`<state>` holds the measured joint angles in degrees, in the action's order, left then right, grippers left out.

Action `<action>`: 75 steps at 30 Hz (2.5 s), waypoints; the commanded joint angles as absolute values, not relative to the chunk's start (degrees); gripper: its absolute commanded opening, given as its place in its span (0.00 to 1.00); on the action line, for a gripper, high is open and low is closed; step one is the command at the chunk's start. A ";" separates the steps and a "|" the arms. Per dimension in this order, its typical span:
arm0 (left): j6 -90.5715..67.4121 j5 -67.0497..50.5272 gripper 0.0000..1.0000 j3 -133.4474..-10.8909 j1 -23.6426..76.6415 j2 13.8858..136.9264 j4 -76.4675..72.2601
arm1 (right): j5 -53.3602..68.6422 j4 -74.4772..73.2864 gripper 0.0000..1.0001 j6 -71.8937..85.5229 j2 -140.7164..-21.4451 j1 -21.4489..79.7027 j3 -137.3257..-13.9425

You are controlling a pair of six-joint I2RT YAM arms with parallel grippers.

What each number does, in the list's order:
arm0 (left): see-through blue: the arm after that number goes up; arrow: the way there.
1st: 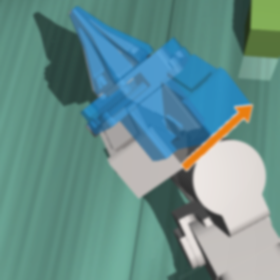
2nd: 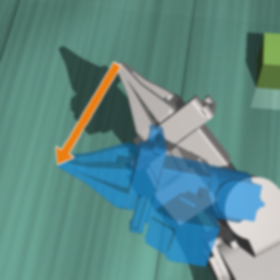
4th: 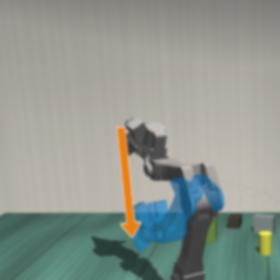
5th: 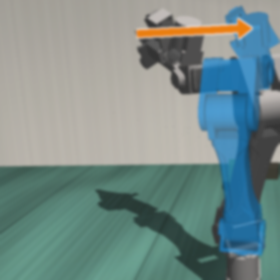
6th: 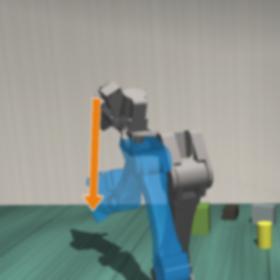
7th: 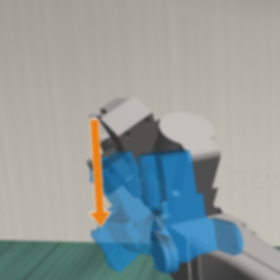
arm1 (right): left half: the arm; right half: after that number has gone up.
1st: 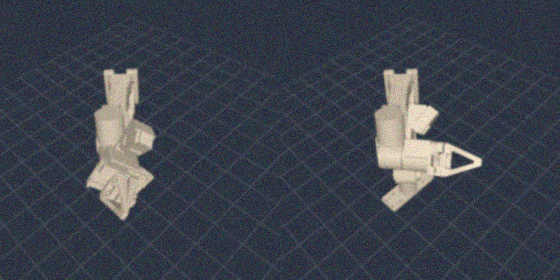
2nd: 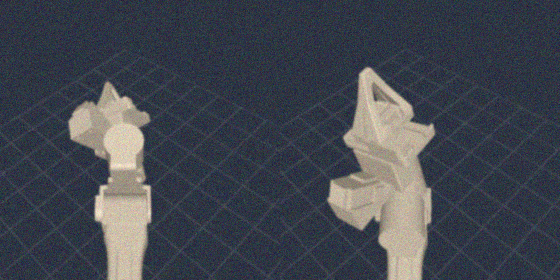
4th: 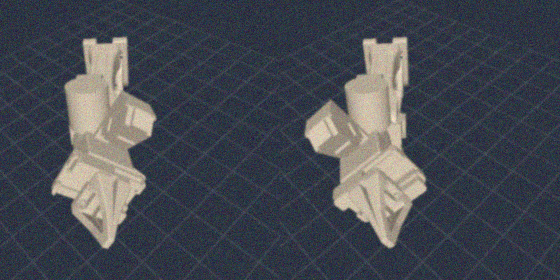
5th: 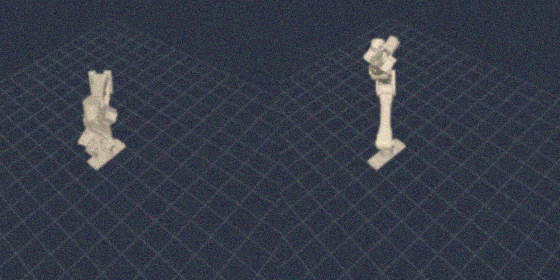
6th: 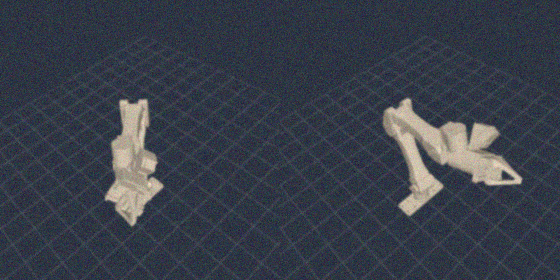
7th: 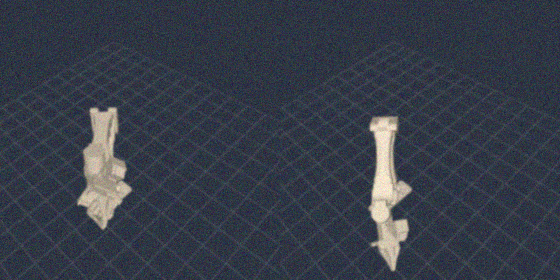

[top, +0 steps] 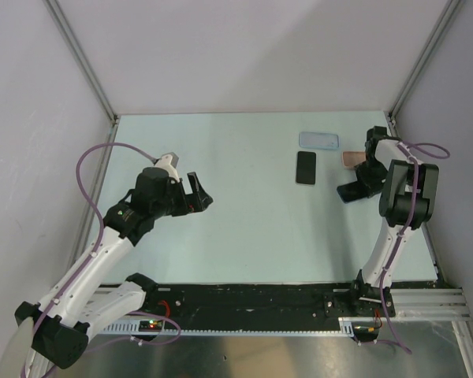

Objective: Put the phone into the phone case

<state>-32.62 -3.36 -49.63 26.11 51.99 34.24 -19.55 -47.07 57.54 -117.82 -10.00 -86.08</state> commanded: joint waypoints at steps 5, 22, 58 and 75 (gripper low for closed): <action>-35.11 -3.70 0.98 -50.11 25.62 52.92 33.94 | -20.17 -47.81 0.67 52.27 -114.15 -5.04 -80.18; -41.09 -5.10 0.98 -46.83 25.61 58.20 30.77 | -20.20 -44.61 0.69 55.83 -101.83 21.69 -62.95; -49.66 -8.89 0.98 -50.20 29.80 82.96 15.69 | -6.87 -24.67 0.99 28.73 -94.30 30.03 -67.14; -50.44 -10.77 0.97 -45.29 29.79 70.67 15.81 | -20.07 -47.92 0.60 57.53 -115.08 -3.11 -96.21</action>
<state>-49.60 -9.50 -46.26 29.71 73.49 16.82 -17.56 -38.33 47.97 -109.45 -0.08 -89.93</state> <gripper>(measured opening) 0.972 0.612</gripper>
